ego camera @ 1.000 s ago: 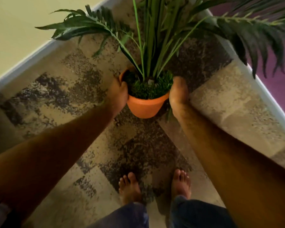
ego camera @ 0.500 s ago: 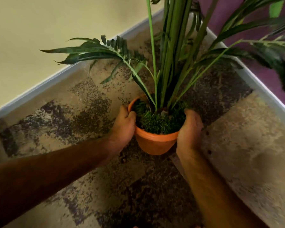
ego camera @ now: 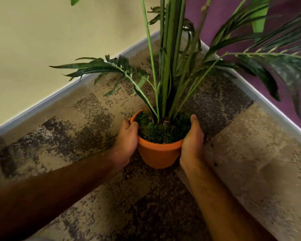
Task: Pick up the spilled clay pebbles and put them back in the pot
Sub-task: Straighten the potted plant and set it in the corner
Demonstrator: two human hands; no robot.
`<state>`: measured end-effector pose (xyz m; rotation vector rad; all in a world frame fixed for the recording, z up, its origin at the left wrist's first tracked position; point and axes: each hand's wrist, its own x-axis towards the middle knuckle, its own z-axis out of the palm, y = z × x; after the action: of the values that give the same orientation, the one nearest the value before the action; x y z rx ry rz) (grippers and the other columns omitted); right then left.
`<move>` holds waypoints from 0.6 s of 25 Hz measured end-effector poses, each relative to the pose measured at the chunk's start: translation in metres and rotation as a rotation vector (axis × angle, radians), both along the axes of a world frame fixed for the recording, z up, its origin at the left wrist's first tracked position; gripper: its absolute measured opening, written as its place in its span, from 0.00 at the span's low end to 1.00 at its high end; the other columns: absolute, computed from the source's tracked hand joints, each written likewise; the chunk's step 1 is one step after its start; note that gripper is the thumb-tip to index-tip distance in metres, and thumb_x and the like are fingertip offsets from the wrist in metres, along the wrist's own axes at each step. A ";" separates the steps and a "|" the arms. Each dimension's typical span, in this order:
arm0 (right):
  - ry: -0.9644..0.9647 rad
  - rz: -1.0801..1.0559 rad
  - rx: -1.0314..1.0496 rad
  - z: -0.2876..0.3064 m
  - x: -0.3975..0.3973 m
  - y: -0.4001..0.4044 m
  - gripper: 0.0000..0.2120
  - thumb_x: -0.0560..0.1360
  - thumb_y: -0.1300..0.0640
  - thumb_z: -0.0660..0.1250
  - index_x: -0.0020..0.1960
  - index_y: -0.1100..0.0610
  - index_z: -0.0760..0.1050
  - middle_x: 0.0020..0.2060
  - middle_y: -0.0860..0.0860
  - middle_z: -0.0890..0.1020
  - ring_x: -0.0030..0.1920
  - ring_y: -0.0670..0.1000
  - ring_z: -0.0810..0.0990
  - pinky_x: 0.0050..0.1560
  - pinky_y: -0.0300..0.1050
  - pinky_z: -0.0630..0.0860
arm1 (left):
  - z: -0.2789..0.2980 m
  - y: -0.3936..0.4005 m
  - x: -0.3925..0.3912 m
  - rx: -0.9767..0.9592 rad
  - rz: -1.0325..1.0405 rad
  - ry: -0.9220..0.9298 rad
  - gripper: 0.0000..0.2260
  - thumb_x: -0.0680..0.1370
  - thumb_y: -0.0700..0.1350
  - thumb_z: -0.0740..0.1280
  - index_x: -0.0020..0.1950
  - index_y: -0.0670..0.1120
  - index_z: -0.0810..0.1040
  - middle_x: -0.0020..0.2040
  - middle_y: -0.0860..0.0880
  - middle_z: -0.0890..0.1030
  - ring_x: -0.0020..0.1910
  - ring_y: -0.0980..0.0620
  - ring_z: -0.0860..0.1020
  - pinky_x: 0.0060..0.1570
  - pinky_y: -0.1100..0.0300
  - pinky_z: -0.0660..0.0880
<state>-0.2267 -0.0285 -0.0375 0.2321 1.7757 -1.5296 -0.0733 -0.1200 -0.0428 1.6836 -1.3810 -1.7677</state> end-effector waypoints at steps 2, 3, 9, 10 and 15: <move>0.002 0.009 -0.024 -0.003 -0.001 0.000 0.24 0.64 0.28 0.66 0.57 0.36 0.79 0.61 0.43 0.80 0.64 0.47 0.77 0.69 0.55 0.72 | -0.001 0.000 0.000 -0.006 0.000 -0.004 0.06 0.79 0.51 0.58 0.50 0.52 0.72 0.42 0.45 0.75 0.35 0.54 0.76 0.29 0.58 0.73; -0.003 0.015 -0.028 -0.003 -0.002 0.000 0.23 0.64 0.28 0.66 0.55 0.35 0.79 0.61 0.43 0.80 0.64 0.47 0.77 0.69 0.55 0.71 | 0.000 0.002 0.000 -0.013 -0.003 -0.015 0.06 0.78 0.52 0.58 0.50 0.53 0.72 0.44 0.45 0.75 0.37 0.52 0.76 0.30 0.58 0.73; 0.001 -0.006 -0.038 -0.001 0.003 0.002 0.38 0.63 0.25 0.64 0.65 0.47 0.78 0.64 0.48 0.80 0.64 0.50 0.78 0.68 0.56 0.73 | 0.000 0.000 0.006 -0.034 -0.045 -0.053 0.07 0.77 0.51 0.57 0.51 0.51 0.71 0.40 0.47 0.75 0.32 0.58 0.78 0.27 0.60 0.72; 0.022 -0.003 -0.034 0.001 0.005 0.002 0.32 0.64 0.25 0.64 0.59 0.44 0.81 0.60 0.49 0.82 0.62 0.51 0.79 0.67 0.57 0.74 | 0.000 0.000 0.007 -0.031 -0.048 -0.071 0.07 0.77 0.52 0.57 0.50 0.51 0.71 0.40 0.47 0.76 0.35 0.54 0.78 0.30 0.57 0.73; 0.133 0.029 -0.060 0.012 0.013 0.003 0.20 0.72 0.29 0.62 0.52 0.41 0.81 0.52 0.45 0.83 0.56 0.47 0.80 0.64 0.54 0.76 | 0.003 -0.001 0.007 -0.031 0.045 -0.018 0.04 0.78 0.46 0.58 0.48 0.50 0.72 0.37 0.49 0.76 0.30 0.55 0.78 0.27 0.59 0.72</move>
<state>-0.2136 -0.0255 -0.0256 0.0757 1.8245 -1.6072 -0.0659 -0.1211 -0.0400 1.7052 -1.3605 -1.7026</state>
